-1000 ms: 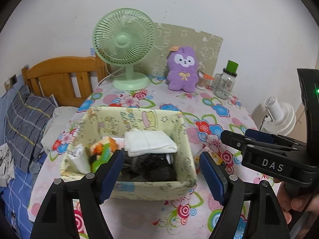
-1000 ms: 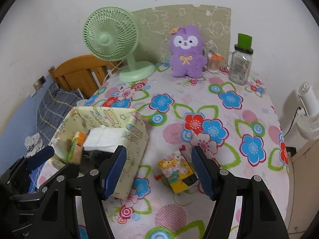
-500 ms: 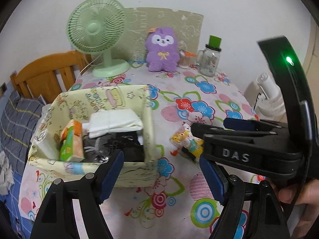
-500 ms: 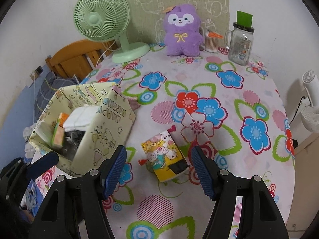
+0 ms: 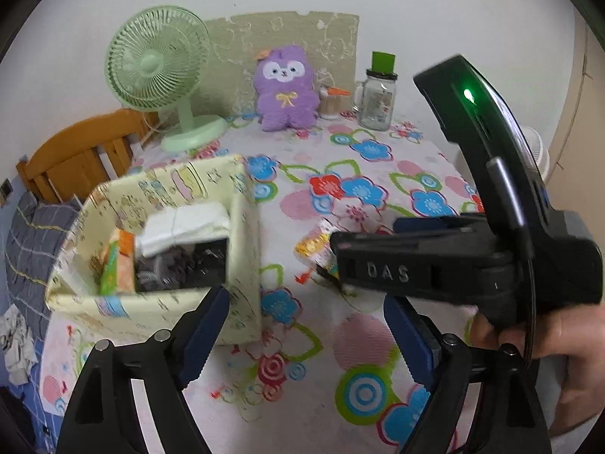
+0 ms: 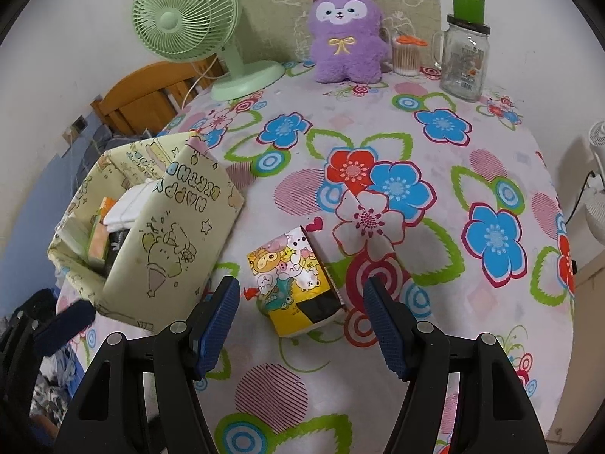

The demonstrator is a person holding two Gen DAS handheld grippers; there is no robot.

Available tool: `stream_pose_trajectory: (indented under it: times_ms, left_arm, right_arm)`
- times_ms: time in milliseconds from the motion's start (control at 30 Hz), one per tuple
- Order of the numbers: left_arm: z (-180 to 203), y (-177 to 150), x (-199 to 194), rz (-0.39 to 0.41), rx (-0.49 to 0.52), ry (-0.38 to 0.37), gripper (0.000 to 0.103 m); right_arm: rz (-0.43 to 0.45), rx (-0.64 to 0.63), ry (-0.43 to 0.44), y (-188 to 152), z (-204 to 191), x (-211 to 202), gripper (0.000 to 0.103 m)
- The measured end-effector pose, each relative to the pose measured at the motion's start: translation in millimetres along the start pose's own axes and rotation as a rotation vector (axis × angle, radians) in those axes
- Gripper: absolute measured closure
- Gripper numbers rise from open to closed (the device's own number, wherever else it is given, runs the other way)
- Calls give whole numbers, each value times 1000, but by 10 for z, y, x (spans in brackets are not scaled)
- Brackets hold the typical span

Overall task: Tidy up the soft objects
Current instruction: 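Move both tools back toward the yellow cartoon-print packet on the table, then grasp the yellow cartoon-print packet with the right tool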

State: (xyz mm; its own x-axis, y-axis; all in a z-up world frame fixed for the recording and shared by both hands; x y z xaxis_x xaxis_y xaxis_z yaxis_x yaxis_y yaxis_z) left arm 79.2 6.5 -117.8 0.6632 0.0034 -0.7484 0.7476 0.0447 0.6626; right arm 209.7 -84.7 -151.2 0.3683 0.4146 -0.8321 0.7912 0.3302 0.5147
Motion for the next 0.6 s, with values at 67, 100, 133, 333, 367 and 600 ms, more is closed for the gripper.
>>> stream_pose_trajectory:
  times_ms: [67,100,133,333,367,600]
  left_arm:
    - [10,-33,20,-20,-23,-24,18]
    - [20,-46,29,-24,-27,-28,18]
    - [34,-60,39,-29,-27,-29,18]
    - [74,-114,60,-37,-20,-12,18]
    - [62,-118,67,-38,-22,-8,17]
    - [-49,-198,205,-86,-50,22,17]
  right_arm:
    - [2,3,1,-5,25,-17,32]
    - [3,5,0,-4,40,-24,32]
    - [1,6,-2,-4,57,-26,32]
    - [-15,-3,11,-11,57,12,32]
    - [-19,-8,19,-9,39,33,32]
    - [-84,-81,40,-41,-161,303,32]
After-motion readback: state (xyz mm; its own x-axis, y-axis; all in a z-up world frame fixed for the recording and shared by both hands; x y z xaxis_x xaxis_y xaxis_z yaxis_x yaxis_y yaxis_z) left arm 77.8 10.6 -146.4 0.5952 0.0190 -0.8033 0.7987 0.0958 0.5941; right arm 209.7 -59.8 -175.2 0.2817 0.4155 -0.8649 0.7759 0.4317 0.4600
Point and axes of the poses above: each gripper's, at about its wrist camera, not at the fingertips, and x roughly the way its jaws point, z to its right, y to its top, the point moved 2 cm from there along x, roughly the way its jaws point
